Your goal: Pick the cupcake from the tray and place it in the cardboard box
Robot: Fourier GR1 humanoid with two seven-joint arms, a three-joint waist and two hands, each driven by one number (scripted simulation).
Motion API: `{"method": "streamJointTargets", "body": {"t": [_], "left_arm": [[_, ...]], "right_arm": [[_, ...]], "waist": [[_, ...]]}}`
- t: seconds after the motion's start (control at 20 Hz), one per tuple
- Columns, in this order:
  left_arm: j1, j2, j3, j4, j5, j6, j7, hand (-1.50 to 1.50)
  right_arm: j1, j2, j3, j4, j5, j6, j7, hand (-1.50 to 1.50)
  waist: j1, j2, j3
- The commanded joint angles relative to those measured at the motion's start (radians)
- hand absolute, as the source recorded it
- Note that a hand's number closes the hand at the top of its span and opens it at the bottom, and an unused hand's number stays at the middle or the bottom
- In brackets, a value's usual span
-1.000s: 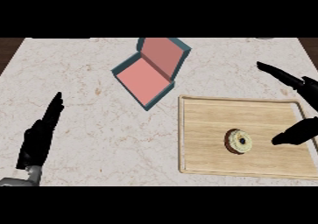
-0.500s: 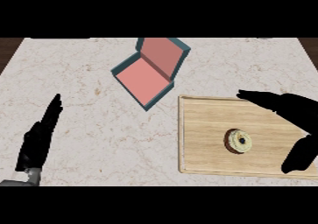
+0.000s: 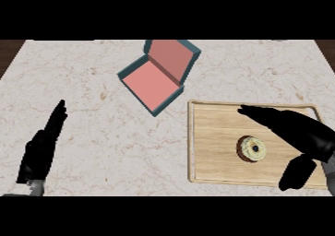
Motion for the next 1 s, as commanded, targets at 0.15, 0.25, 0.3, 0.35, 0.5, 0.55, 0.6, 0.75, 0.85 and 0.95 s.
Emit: {"method": "streamJointTargets", "body": {"t": [0.15, 0.25, 0.3, 0.35, 0.5, 0.55, 0.6, 0.75, 0.85, 0.95], "left_arm": [[-0.036, -0.009, 0.074, 0.041, -0.015, -0.071, -0.010, 0.00], [0.043, -0.028, 0.069, 0.008, -0.029, -0.072, -0.065, 0.00], [-0.029, -0.094, 0.024, 0.081, -0.086, -0.015, -0.053, 0.00], [-0.013, -0.042, 0.089, 0.035, -0.040, -0.088, -0.031, 0.00], [-0.001, -0.070, 0.071, -0.023, -0.083, -0.080, 0.029, 0.00], [-0.001, -0.098, 0.077, 0.018, -0.089, -0.071, -0.013, 0.00], [-0.028, -0.076, 0.106, 0.050, -0.069, -0.118, -0.026, 0.00], [0.049, -0.073, 0.106, -0.071, -0.081, -0.116, 0.024, 0.00], [0.025, -0.120, 0.091, -0.007, -0.111, -0.100, 0.004, 0.00], [-0.062, -0.122, 0.124, 0.055, -0.127, -0.103, 0.014, 0.00]], "right_arm": [[0.069, 0.028, -0.055, 0.046, 0.148, 0.030, -0.092, -1.50], [0.121, 0.052, -0.046, -0.007, 0.180, 0.028, -0.079, -1.50], [0.068, 0.131, -0.004, 0.060, 0.210, -0.001, -0.059, -1.50], [0.071, 0.149, -0.035, 0.040, 0.212, 0.032, -0.050, -1.50], [0.109, 0.143, -0.061, 0.024, 0.245, 0.067, -0.088, -1.50], [0.073, 0.159, -0.060, 0.099, 0.291, 0.044, -0.142, -1.50], [0.113, 0.163, -0.076, 0.035, 0.278, 0.060, -0.123, -1.50], [0.083, 0.190, -0.094, 0.001, 0.271, 0.126, -0.062, -1.50], [0.084, 0.167, -0.126, 0.131, 0.327, 0.058, -0.215, -1.50], [0.106, 0.222, -0.093, 0.102, 0.371, 0.048, -0.175, -1.50]], "waist": [[-0.001, 0.001, 0.000], [-0.001, 0.000, 0.000], [0.000, 0.002, 0.000], [0.001, 0.001, 0.000], [-0.001, 0.000, 0.000], [0.001, 0.001, 0.000], [-0.002, 0.001, 0.000], [0.002, 0.000, 0.000], [0.001, 0.001, 0.000], [-0.002, 0.001, 0.000]]}}
